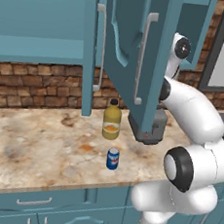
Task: Sort all alcoholic drinks to one cabinet, and non-alcoholic drinks to the other.
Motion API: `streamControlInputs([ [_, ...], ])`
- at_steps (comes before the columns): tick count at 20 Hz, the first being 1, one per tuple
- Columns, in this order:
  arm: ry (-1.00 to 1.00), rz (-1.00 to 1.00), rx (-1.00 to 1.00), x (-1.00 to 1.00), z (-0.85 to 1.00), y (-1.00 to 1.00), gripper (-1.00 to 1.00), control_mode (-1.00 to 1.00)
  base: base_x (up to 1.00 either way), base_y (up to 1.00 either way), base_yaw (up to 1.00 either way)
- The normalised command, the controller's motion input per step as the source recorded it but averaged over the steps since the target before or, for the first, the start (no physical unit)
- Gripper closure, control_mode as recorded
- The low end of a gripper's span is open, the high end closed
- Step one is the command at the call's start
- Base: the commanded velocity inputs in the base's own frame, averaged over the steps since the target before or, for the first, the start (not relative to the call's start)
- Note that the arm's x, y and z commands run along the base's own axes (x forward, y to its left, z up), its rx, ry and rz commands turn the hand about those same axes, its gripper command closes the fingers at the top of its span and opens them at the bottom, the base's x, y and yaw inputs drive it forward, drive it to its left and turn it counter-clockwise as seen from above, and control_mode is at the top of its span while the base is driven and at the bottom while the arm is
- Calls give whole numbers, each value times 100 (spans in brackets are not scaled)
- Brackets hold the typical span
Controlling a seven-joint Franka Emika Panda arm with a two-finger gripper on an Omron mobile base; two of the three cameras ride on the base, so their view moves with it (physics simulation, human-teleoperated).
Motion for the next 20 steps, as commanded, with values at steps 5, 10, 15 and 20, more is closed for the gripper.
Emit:
streamControlInputs([
  [5, 2, -7, 6, 34, -18, 0, 100, -100, 0, 0, 0],
  [10, 0, -6, 3, 41, -22, 0, 100, -100, 0, 0, 0],
  [15, 0, -5, 2, 40, -29, 0, 100, -100, 0, 0, 0],
  [20, 0, -3, 3, 28, -41, 0, 100, -100, 0, 0, 0],
])
